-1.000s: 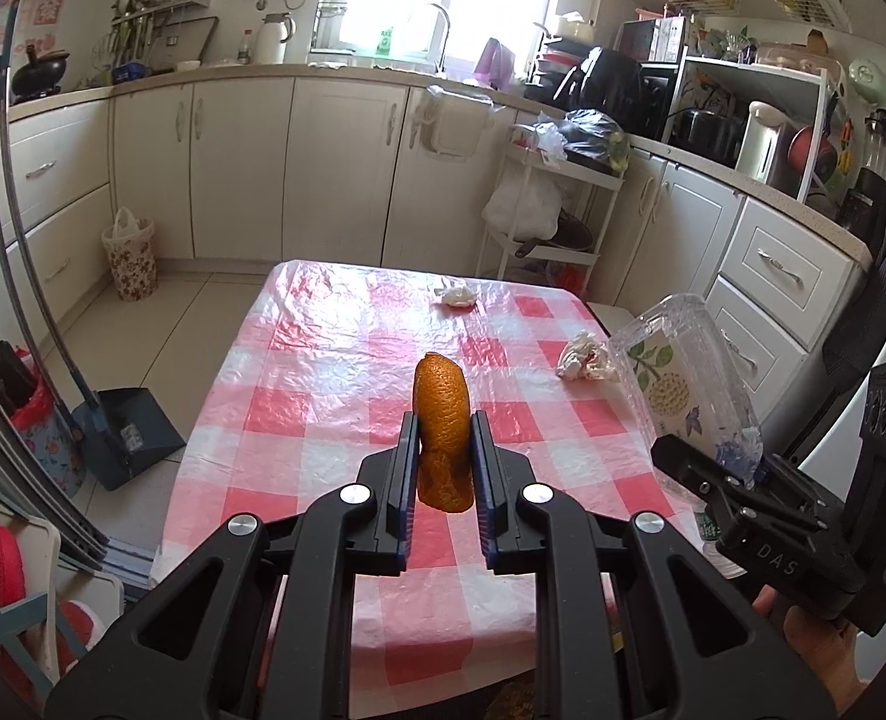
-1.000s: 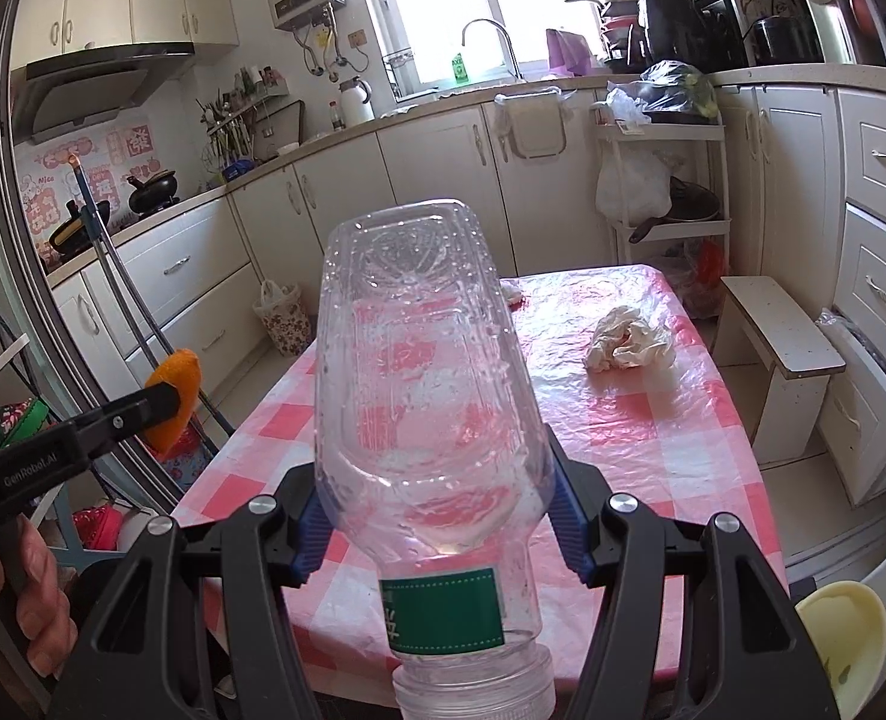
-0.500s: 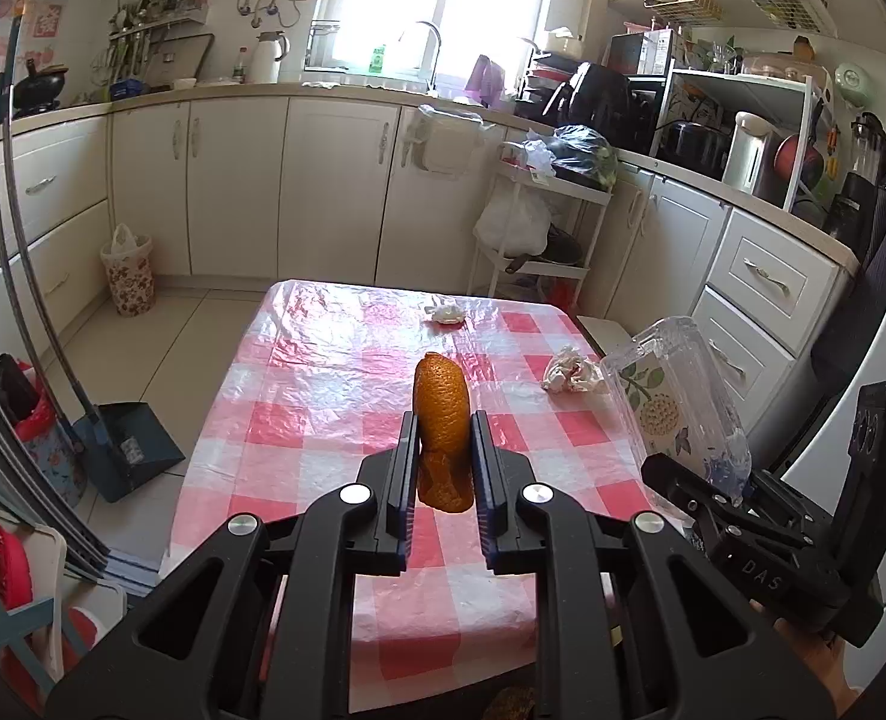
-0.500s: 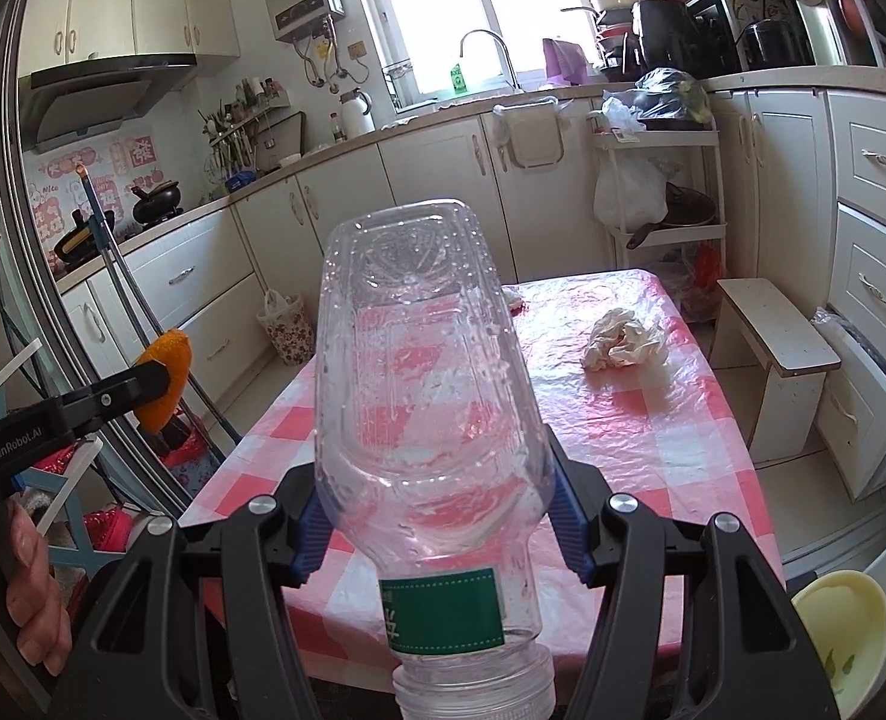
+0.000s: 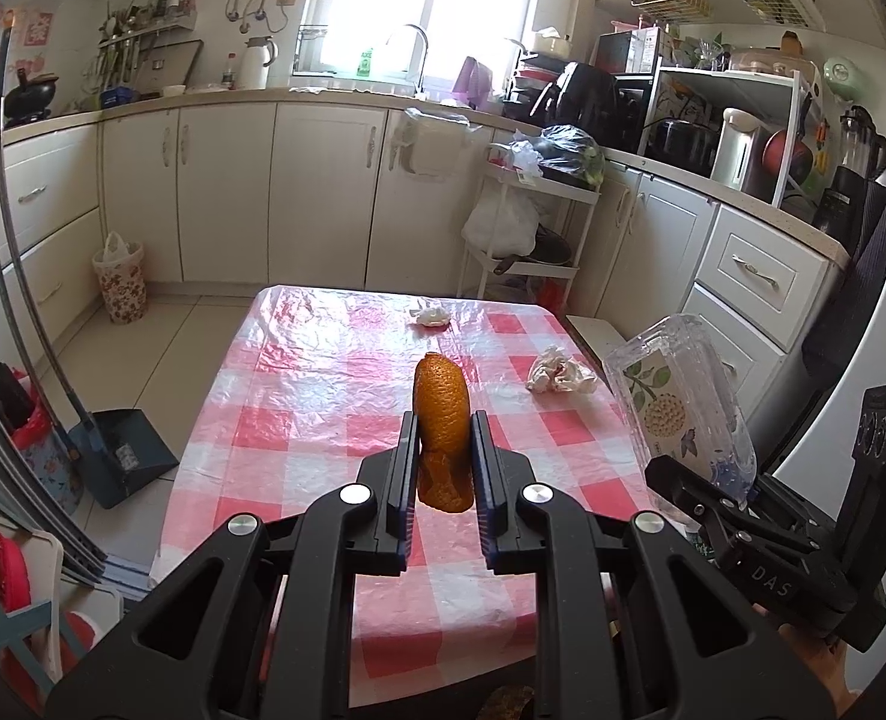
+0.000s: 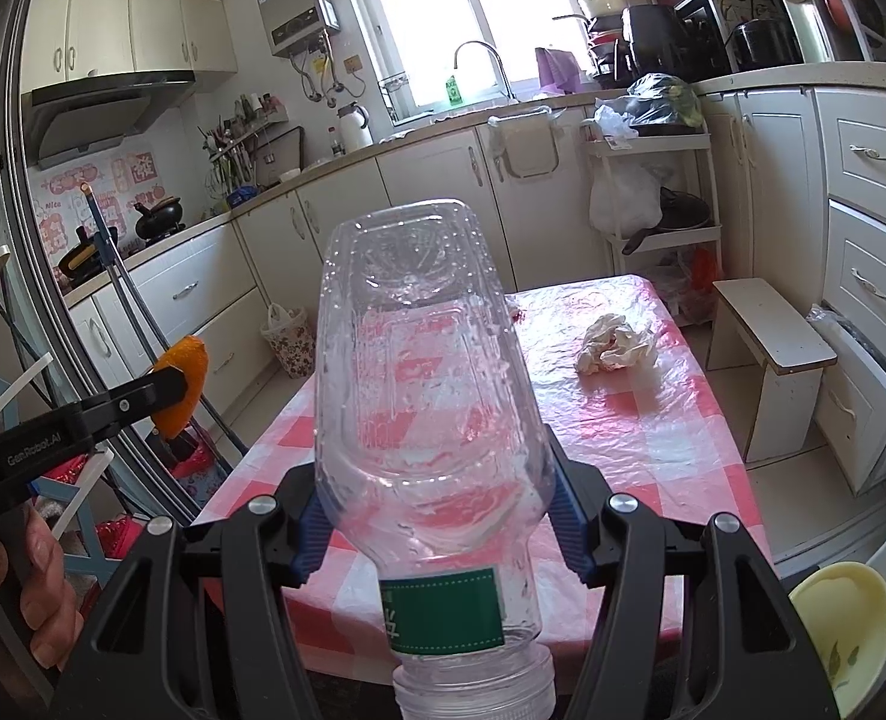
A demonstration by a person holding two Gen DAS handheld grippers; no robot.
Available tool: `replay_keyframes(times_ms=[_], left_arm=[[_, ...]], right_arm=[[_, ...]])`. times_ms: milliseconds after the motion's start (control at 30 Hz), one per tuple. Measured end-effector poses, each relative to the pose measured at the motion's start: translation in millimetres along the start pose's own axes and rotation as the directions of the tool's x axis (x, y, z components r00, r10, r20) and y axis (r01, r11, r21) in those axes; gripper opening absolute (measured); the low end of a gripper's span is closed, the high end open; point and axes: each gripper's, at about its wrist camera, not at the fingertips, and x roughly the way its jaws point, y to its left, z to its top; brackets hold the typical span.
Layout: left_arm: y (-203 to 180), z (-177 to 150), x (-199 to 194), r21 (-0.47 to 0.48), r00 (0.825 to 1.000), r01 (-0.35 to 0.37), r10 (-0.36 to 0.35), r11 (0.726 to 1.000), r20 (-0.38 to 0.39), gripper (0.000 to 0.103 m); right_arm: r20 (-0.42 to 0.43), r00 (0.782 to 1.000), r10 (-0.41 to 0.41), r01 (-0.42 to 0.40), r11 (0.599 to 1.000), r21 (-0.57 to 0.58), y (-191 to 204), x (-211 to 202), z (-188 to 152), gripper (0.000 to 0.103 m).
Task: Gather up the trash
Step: 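Lift the bottle with the right tool while the left tool holds the peel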
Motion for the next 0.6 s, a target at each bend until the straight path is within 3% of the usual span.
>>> replay_keyframes(times_ms=[600], left_arm=[[-23.6, 2.2, -13.5, 0.036, 0.999, 0.040, -0.041, 0.999, 0.020, 0.016]], right_arm=[[0.024, 1.000, 0.000, -0.001, 1.000, 0.025, -12.3, -29.7, -0.9, 0.059]])
